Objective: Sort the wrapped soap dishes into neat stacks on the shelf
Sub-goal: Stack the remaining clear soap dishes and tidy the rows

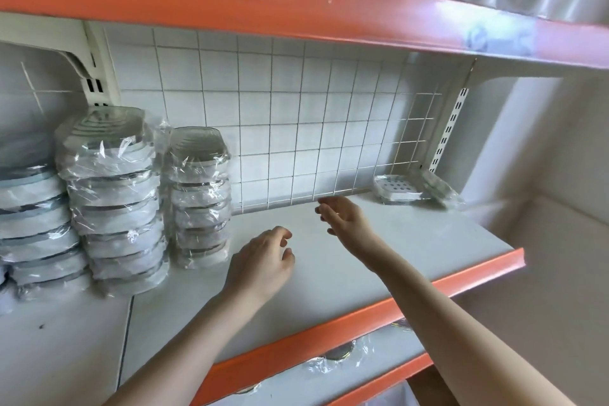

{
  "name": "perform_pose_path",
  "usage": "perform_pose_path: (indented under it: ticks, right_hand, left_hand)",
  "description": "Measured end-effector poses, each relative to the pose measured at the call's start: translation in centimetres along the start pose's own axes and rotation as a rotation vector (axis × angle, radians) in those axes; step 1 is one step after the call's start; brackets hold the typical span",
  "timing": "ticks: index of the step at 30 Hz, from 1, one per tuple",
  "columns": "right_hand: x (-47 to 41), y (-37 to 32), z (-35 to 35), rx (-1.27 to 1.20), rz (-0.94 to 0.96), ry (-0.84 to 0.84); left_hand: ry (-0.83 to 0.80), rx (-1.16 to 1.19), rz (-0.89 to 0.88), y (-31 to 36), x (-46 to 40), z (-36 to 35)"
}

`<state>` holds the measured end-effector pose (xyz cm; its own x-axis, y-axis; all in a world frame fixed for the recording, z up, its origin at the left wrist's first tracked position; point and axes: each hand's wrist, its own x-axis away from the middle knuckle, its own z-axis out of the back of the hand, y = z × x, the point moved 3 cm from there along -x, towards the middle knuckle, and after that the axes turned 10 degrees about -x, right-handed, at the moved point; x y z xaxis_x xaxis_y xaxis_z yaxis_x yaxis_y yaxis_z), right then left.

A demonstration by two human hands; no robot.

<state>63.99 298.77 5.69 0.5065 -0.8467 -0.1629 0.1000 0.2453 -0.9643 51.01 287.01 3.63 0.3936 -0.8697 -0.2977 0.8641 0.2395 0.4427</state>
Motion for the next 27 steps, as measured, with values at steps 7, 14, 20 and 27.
perform_pose_path:
  ticks: [7,14,20,27]
  right_hand:
    - [1.3,2.8,7.3,0.042,-0.059,0.108]
    - [1.7,5.1,15.1,0.072,-0.092,0.167]
    - [1.8,6.6,21.8,0.069,-0.107,0.187]
    - [1.8,7.4,27.8,0.121,-0.109,0.197]
  left_hand:
    - [-0.135,-0.073,-0.039,4.6,-1.9,-3.6]
    - [-0.201,-0.081,-0.104,11.8,-4.0,-7.8]
    - [-0.206,-0.061,-0.131,18.2,-6.0,-11.8]
    - [-0.21,-0.053,-0.135,23.6,-7.9,-15.8]
